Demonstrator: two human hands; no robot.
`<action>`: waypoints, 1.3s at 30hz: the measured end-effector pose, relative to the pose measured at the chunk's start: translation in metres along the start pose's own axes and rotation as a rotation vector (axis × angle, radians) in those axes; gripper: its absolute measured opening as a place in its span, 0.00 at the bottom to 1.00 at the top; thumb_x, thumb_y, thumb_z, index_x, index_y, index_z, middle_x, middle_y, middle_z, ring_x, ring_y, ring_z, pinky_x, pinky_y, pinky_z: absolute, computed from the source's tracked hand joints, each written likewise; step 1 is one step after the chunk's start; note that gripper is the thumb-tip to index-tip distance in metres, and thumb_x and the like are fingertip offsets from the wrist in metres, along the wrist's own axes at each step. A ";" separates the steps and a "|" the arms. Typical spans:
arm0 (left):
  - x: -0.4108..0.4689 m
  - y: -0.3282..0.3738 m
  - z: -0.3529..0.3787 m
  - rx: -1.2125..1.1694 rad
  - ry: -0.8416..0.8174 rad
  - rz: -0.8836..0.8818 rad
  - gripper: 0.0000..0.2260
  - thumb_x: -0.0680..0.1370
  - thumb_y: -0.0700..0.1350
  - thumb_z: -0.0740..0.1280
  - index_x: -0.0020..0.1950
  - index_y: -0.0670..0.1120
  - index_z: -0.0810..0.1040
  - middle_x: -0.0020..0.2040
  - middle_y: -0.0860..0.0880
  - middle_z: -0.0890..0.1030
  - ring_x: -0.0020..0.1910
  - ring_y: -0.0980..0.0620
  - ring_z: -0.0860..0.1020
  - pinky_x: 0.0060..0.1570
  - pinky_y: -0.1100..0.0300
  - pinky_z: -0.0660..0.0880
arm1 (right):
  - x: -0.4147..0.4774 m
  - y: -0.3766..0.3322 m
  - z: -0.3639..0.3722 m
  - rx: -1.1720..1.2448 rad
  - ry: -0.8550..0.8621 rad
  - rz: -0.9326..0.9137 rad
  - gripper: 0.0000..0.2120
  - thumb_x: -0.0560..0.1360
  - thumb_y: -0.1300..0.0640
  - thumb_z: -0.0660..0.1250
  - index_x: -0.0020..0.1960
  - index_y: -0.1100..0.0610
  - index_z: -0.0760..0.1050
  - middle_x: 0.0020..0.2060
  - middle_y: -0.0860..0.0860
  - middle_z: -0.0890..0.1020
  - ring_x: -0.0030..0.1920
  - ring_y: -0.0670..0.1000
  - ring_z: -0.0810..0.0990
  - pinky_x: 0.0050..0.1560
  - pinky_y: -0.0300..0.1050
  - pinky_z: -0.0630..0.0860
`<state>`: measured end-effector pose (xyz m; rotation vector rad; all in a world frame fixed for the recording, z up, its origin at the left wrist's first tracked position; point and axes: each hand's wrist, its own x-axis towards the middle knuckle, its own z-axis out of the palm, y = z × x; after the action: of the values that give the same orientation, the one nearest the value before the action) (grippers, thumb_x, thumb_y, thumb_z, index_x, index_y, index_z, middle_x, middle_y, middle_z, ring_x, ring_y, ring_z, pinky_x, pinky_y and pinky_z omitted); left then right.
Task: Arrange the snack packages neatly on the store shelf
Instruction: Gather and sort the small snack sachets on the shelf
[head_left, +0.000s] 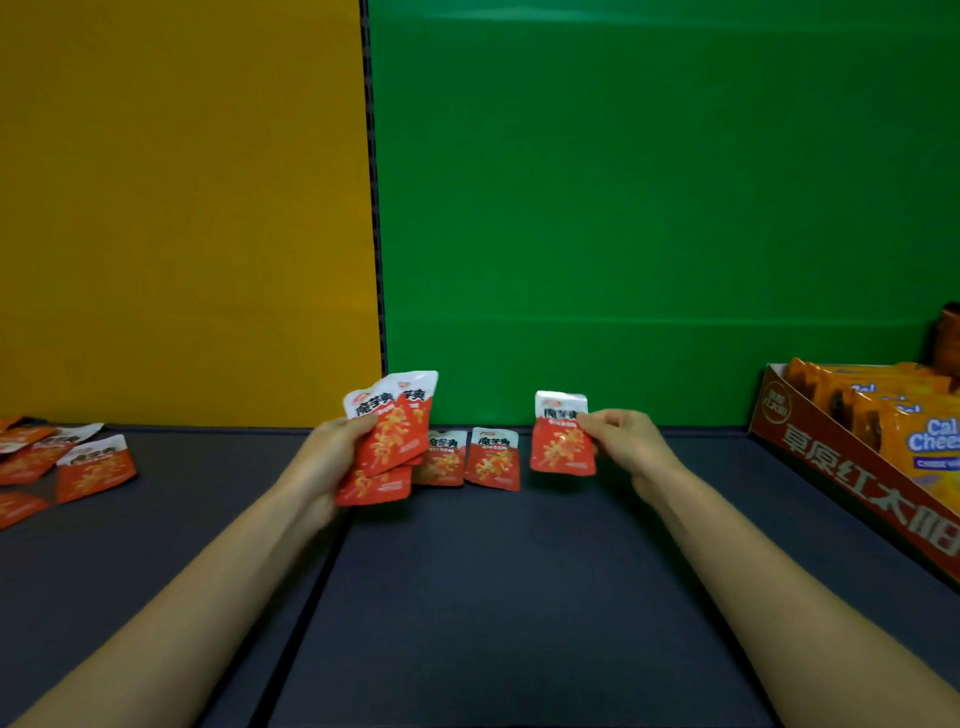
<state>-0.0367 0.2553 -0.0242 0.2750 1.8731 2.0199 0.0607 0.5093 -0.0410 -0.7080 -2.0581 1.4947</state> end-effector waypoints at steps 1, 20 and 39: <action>0.001 0.002 -0.006 0.006 0.020 -0.010 0.10 0.80 0.46 0.61 0.57 0.41 0.72 0.36 0.45 0.80 0.24 0.53 0.78 0.23 0.65 0.74 | 0.004 0.007 -0.003 -0.085 0.014 0.027 0.13 0.75 0.57 0.67 0.33 0.56 0.75 0.33 0.55 0.79 0.33 0.49 0.73 0.40 0.42 0.69; 0.001 -0.006 -0.003 0.122 -0.048 -0.084 0.11 0.78 0.45 0.65 0.55 0.40 0.72 0.31 0.46 0.81 0.19 0.55 0.78 0.19 0.66 0.73 | -0.020 -0.006 0.035 -0.576 0.203 -0.177 0.14 0.77 0.42 0.58 0.44 0.52 0.74 0.48 0.52 0.82 0.53 0.57 0.79 0.52 0.48 0.73; -0.012 -0.008 0.006 -0.202 -0.155 -0.111 0.14 0.79 0.54 0.59 0.48 0.45 0.77 0.34 0.46 0.83 0.37 0.48 0.80 0.38 0.54 0.74 | -0.068 -0.036 0.087 0.097 -0.332 -0.056 0.07 0.75 0.61 0.67 0.38 0.56 0.78 0.20 0.41 0.78 0.19 0.37 0.70 0.26 0.26 0.67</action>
<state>-0.0222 0.2565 -0.0301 0.2584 1.5443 2.0303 0.0498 0.3943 -0.0369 -0.3805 -2.2023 1.7625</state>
